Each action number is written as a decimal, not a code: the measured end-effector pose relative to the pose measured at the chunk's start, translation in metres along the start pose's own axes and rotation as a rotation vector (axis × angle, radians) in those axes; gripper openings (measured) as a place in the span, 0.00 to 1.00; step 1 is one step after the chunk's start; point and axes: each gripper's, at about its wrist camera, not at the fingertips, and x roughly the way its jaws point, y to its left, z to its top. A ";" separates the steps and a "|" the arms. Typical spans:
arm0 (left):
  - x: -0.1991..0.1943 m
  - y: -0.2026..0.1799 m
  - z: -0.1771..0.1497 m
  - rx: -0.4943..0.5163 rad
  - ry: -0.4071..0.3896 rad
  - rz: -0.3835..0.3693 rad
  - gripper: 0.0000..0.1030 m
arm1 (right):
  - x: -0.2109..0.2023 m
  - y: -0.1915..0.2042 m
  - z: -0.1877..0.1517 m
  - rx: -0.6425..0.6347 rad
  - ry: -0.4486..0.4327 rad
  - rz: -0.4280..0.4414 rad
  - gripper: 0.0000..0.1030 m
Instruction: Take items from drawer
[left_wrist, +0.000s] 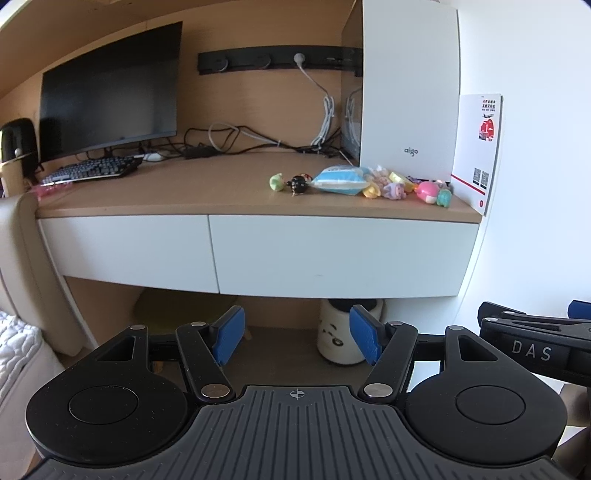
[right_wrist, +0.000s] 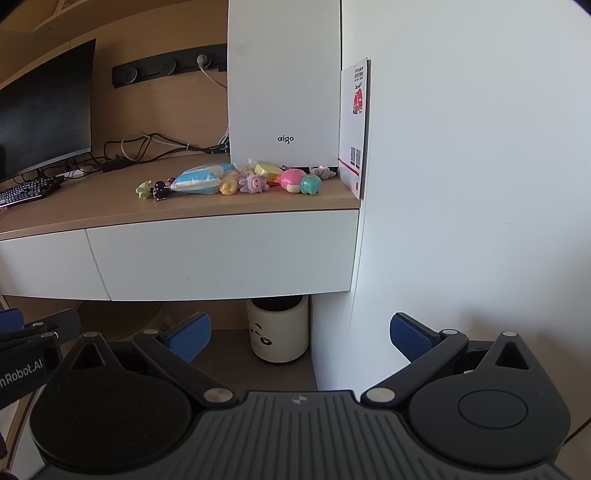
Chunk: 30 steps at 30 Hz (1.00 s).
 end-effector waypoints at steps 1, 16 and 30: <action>0.000 0.000 0.000 0.000 0.000 0.000 0.66 | 0.000 0.001 0.000 -0.002 0.001 0.000 1.00; -0.003 0.001 -0.001 0.003 -0.005 0.001 0.66 | -0.003 0.002 -0.001 -0.007 -0.002 0.004 1.00; 0.002 -0.002 0.001 0.006 0.005 -0.008 0.66 | -0.002 0.003 -0.002 -0.008 0.003 0.001 1.00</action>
